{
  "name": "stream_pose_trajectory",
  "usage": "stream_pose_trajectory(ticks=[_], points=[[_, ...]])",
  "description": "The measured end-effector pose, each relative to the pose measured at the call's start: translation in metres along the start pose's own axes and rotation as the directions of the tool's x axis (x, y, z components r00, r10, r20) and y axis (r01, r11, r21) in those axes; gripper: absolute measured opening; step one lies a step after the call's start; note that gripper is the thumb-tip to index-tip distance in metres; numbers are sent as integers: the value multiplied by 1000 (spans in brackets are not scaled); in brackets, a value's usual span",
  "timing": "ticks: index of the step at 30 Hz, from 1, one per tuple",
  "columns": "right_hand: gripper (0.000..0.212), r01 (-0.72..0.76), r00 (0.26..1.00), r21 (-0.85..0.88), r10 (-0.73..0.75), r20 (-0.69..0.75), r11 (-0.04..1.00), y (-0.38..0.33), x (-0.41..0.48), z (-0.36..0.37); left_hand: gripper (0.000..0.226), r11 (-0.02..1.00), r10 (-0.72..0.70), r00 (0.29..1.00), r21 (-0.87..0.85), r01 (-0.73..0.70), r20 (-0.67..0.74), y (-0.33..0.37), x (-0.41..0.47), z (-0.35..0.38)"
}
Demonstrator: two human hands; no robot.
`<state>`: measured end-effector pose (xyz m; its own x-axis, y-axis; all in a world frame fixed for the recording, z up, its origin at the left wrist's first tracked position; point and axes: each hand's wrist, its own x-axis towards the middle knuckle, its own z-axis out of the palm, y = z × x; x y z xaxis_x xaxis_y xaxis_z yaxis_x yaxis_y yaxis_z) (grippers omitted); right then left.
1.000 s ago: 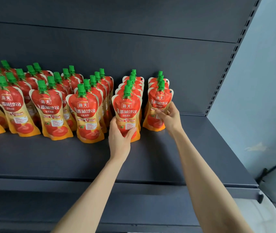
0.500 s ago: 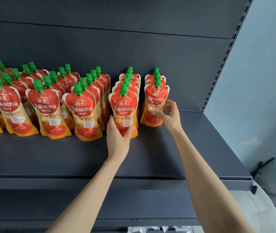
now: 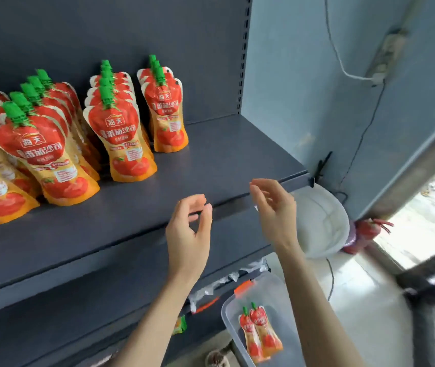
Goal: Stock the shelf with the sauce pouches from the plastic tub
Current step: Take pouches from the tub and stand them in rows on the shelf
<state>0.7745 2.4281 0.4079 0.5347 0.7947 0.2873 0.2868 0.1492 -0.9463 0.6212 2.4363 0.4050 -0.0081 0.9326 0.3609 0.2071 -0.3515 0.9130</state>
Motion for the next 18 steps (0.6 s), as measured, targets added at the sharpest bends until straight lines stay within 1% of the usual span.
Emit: stream_pose_trajectory(ticks=[2,4,7,9,12,15,18], points=[[8,-49,997,-44,45,-70,998,18,-32,-20,9,999,-31,995,-15,33,98,-7,-28,10],[8,-114,989,-100,103,-106,988,40,-65,-38,10,995,-94,975,-6,97,201,-23,-58,22],[8,-243,964,-161,220,-147,957,77,-110,-59,8,976,-214,914,42,213,345,-54,-100,38],[8,-338,935,-189,306,-178,922,105,-134,-70,8,965,-260,874,90,245,411,-77,-123,49],[9,-452,886,-211,409,-217,867,149,-163,-79,11,928,-369,792,139,346,487,-115,-151,66],[10,-556,828,-219,510,-235,802,197,-187,-82,17,880,-472,712,226,418,520,-158,-177,83],[10,-660,749,-210,611,-255,721,254,-208,-83,11,817,-576,630,331,473,522,-209,-200,102]])
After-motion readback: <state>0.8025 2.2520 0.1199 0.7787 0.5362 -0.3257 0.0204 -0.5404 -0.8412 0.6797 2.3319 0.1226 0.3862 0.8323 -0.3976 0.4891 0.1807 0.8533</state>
